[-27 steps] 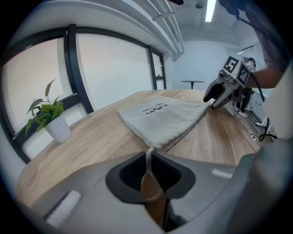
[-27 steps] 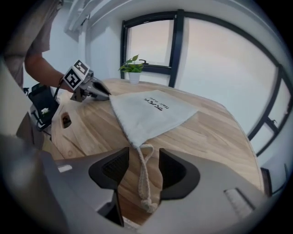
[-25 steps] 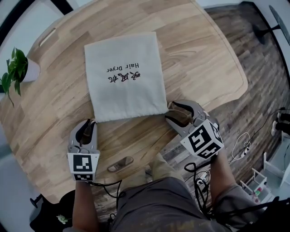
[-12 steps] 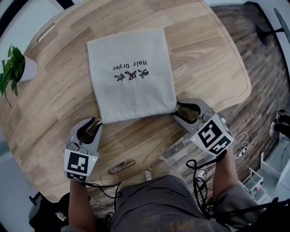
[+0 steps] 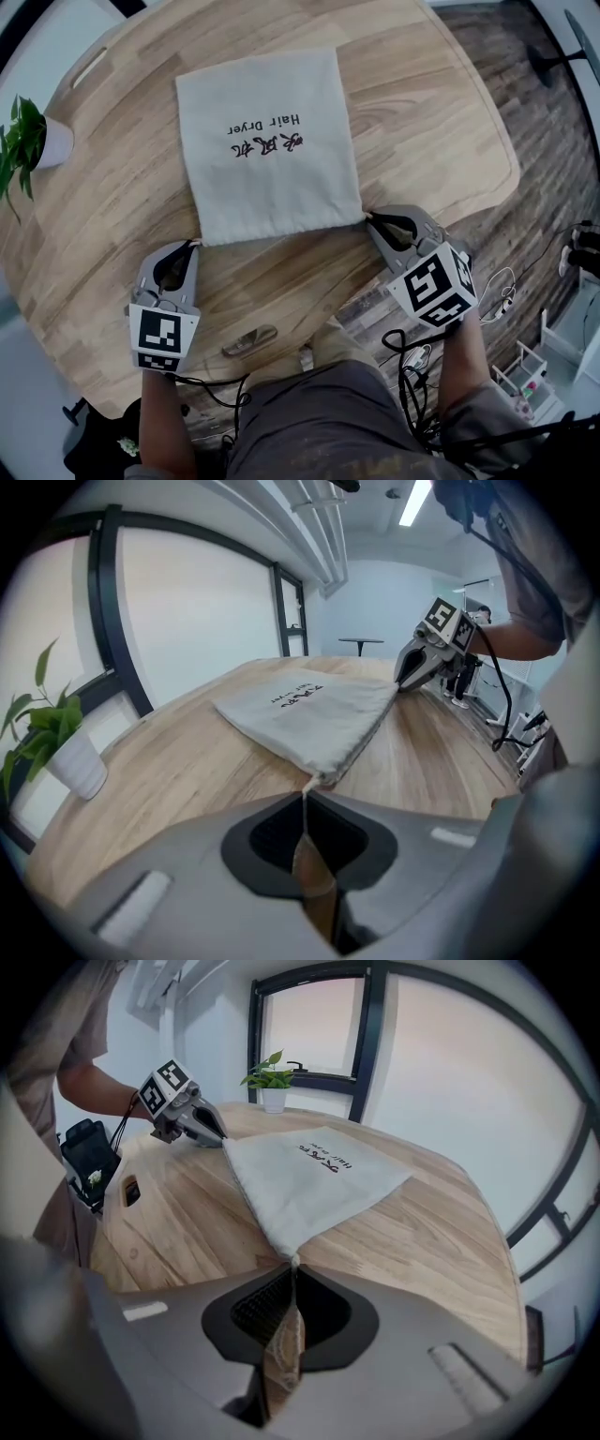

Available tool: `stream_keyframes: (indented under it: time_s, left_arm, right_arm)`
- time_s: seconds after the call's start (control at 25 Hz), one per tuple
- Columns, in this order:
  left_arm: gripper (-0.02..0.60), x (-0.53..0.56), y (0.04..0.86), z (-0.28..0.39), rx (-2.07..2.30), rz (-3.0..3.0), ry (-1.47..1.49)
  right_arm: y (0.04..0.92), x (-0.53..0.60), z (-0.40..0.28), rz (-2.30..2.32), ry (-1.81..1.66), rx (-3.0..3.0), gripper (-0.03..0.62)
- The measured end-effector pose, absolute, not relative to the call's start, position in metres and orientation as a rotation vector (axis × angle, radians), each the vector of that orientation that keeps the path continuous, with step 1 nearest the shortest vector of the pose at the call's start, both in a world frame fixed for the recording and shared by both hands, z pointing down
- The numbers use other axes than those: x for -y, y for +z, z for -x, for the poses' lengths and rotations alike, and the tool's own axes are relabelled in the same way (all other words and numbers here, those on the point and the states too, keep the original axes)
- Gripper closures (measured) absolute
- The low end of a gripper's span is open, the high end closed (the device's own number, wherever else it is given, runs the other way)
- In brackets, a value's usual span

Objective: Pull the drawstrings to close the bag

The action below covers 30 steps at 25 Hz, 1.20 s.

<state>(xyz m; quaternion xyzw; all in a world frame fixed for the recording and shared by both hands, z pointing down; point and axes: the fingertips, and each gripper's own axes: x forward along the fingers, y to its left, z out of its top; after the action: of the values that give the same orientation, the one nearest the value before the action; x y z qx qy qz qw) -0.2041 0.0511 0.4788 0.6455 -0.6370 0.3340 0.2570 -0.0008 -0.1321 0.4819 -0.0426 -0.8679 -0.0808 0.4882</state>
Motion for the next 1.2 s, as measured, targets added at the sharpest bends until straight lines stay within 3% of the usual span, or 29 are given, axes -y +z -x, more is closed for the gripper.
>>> stream_keyframes:
  time_s: [0.4,1.08,1.12,1.2]
  left_arm:
    - [0.569,-0.058,0.48,0.232,1.844,-1.572,0.879]
    - [0.565,-0.063,0.478,0.244,1.856,-1.547,0.799]
    - [0.552,-0.064,0.475,0.24,1.846,-1.555,0.782]
    - [0.426,-0.066,0.469,0.231,1.813,-1.583,0.773]
  right_arm:
    - [0.484,0.134,-0.01,-0.005,-0.022,2.164,0.551]
    - [0.485,0.157,-0.047,-0.072,-0.046,2.091,0.554]
    - [0.485,0.156,-0.047,-0.069,-0.059,2.087,0.551]
    - [0.484,0.151,-0.049,-0.034,-0.067,2.077,0.504]
